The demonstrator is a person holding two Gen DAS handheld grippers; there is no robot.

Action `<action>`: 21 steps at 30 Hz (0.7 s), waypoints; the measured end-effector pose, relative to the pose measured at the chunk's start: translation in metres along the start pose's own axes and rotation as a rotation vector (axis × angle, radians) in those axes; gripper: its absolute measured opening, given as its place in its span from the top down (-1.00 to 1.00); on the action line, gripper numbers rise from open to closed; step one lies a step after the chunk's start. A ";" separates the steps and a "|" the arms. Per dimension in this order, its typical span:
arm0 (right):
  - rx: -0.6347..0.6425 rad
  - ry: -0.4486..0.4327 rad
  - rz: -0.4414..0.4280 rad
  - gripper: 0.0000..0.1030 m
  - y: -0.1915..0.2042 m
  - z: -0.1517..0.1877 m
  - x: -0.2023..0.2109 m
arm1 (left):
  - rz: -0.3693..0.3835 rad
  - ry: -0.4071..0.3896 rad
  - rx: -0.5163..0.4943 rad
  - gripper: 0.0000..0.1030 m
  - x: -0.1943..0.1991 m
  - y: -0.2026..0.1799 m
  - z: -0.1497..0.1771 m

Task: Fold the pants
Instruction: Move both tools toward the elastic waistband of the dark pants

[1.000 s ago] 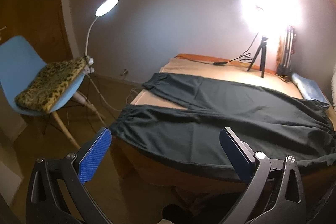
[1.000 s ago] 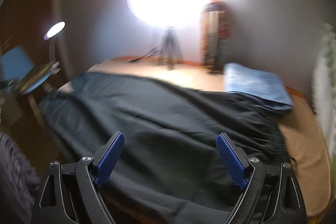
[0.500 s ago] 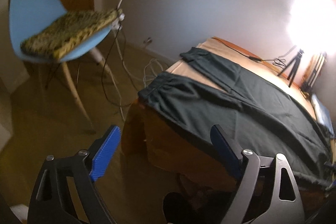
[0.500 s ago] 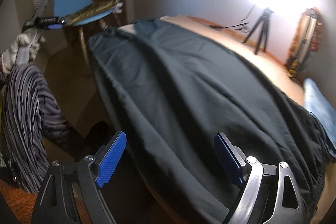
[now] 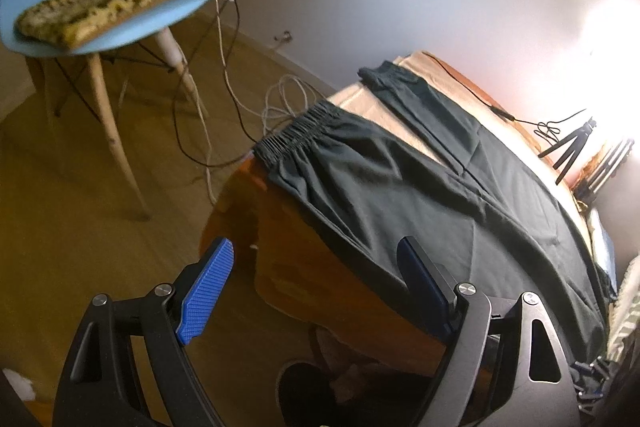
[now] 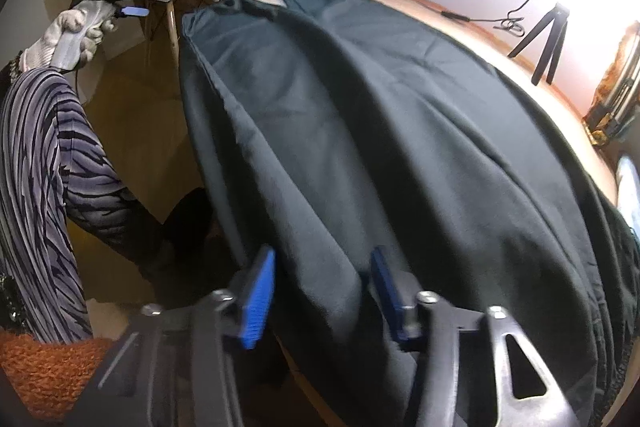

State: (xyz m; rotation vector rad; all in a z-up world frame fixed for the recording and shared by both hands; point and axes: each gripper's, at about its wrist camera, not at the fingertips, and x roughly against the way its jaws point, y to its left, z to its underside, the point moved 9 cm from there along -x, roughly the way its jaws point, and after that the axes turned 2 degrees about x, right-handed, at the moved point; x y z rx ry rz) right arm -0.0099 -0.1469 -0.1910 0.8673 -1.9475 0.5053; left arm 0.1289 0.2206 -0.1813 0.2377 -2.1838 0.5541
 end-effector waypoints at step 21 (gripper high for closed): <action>-0.022 -0.088 0.020 0.94 0.002 -0.020 0.024 | 0.063 0.108 0.181 -0.62 -0.048 0.004 -0.004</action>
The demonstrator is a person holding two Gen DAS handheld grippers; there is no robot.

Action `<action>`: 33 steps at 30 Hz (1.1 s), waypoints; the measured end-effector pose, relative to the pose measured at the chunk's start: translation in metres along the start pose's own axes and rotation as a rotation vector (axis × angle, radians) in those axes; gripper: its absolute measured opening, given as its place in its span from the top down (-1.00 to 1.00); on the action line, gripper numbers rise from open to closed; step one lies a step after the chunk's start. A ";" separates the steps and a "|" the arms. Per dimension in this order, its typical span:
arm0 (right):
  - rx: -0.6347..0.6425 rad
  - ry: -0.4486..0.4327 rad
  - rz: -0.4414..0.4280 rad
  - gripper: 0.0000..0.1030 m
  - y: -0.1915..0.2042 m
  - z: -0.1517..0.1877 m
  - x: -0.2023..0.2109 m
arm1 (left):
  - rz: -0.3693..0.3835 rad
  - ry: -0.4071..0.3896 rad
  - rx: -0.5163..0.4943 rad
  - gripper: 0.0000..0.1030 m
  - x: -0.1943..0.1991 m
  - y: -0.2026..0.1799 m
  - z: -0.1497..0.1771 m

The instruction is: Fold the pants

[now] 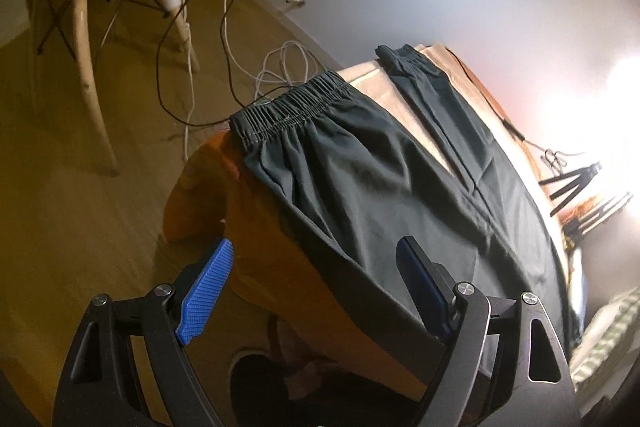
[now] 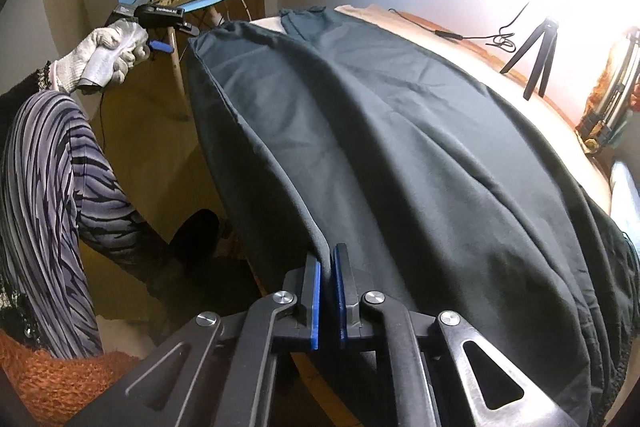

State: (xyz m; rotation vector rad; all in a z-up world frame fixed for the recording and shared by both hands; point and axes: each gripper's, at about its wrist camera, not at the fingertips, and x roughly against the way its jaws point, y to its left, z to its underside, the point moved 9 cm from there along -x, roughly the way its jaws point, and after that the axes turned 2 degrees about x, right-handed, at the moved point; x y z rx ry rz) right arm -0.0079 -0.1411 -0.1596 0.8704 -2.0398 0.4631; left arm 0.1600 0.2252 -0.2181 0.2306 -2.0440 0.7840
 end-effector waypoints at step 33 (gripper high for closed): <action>0.041 -0.115 0.265 0.99 -0.042 -0.046 0.039 | 0.120 -0.150 -0.071 0.95 0.028 -0.076 -0.049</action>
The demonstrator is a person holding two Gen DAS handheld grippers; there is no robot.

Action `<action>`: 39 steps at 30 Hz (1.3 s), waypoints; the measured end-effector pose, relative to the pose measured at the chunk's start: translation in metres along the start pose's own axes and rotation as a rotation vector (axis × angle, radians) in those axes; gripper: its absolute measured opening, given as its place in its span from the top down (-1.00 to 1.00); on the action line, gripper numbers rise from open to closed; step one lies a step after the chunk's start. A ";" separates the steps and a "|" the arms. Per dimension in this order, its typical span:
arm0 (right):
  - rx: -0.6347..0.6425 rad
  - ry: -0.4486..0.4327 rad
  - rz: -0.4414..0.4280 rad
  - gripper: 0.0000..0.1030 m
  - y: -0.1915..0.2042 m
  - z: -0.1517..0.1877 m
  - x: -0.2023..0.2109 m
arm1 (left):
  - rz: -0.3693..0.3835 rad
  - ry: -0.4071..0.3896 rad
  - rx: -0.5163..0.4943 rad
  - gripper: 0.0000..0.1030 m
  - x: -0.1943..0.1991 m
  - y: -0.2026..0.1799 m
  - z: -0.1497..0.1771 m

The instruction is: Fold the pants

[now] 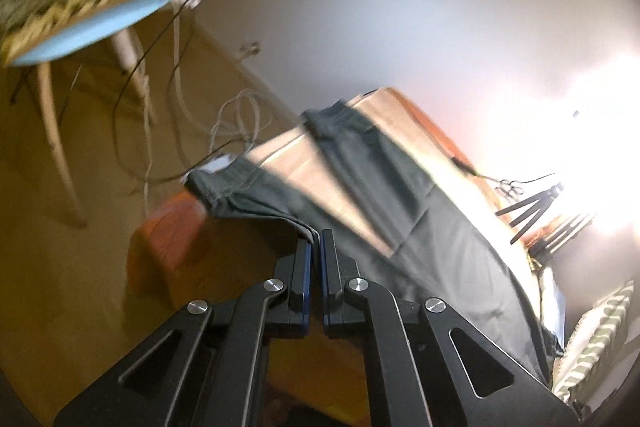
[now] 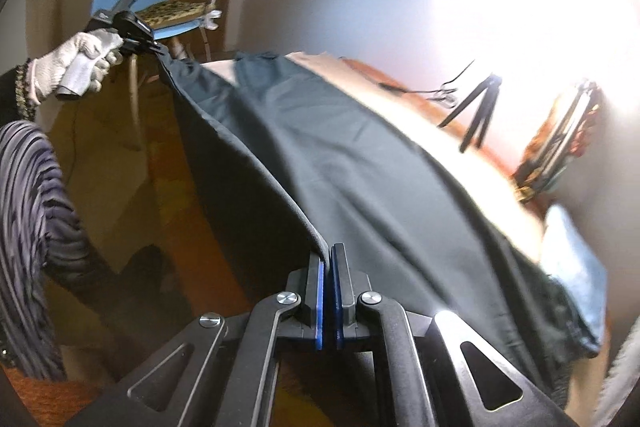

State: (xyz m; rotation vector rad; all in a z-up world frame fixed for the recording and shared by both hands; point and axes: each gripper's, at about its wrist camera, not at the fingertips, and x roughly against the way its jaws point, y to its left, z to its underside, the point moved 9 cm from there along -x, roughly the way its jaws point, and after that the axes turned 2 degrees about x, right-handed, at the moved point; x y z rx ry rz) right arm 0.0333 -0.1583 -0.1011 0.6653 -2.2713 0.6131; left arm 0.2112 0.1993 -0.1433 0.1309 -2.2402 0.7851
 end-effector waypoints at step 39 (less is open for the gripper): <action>-0.052 0.308 0.235 1.00 -0.201 -0.039 -0.214 | -0.121 0.128 -0.266 0.71 -0.223 -0.138 -0.085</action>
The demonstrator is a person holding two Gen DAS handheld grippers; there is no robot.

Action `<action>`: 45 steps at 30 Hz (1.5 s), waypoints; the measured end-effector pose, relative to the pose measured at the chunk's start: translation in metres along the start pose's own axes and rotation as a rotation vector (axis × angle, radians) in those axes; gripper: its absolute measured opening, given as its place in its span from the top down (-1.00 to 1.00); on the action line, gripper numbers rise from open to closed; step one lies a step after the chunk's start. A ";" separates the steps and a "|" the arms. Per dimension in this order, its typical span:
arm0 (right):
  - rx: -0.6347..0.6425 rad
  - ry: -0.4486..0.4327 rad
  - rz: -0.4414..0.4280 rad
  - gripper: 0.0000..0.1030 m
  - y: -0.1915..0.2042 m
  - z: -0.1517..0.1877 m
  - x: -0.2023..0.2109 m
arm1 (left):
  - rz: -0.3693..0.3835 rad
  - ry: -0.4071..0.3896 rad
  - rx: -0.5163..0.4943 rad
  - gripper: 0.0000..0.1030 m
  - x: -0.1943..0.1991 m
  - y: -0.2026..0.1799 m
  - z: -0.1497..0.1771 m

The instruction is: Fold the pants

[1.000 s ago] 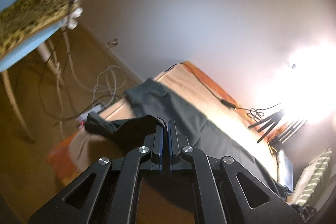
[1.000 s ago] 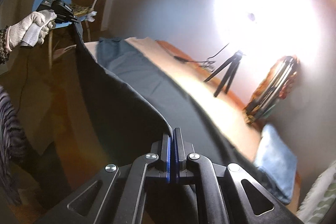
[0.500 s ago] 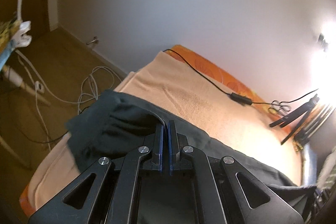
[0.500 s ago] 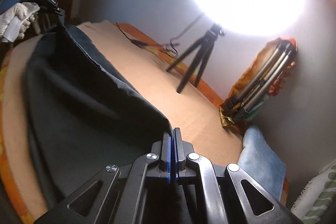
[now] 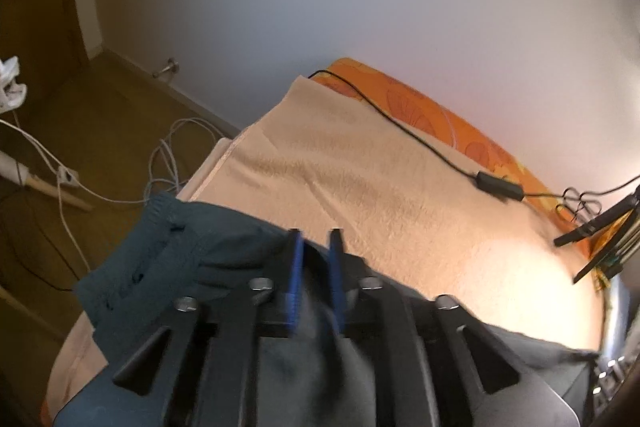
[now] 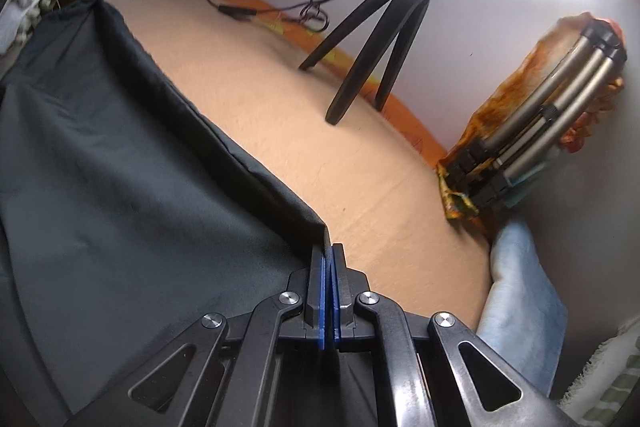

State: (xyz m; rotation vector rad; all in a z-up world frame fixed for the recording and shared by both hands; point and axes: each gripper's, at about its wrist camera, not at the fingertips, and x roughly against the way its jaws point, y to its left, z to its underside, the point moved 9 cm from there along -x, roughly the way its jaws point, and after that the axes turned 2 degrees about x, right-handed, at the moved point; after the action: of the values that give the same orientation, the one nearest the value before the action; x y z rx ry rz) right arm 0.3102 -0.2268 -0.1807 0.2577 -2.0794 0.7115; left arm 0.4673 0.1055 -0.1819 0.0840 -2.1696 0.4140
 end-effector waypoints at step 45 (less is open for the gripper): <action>0.107 -0.184 -0.612 0.22 0.286 -0.314 -0.017 | -0.005 -0.062 -0.001 0.72 0.039 0.118 0.063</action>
State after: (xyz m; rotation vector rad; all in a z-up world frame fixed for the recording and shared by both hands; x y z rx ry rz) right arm 0.4134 0.1848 -0.1695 1.0003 -1.9732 0.4306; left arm 0.3705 0.1999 -0.2156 0.1027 -2.2298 0.4129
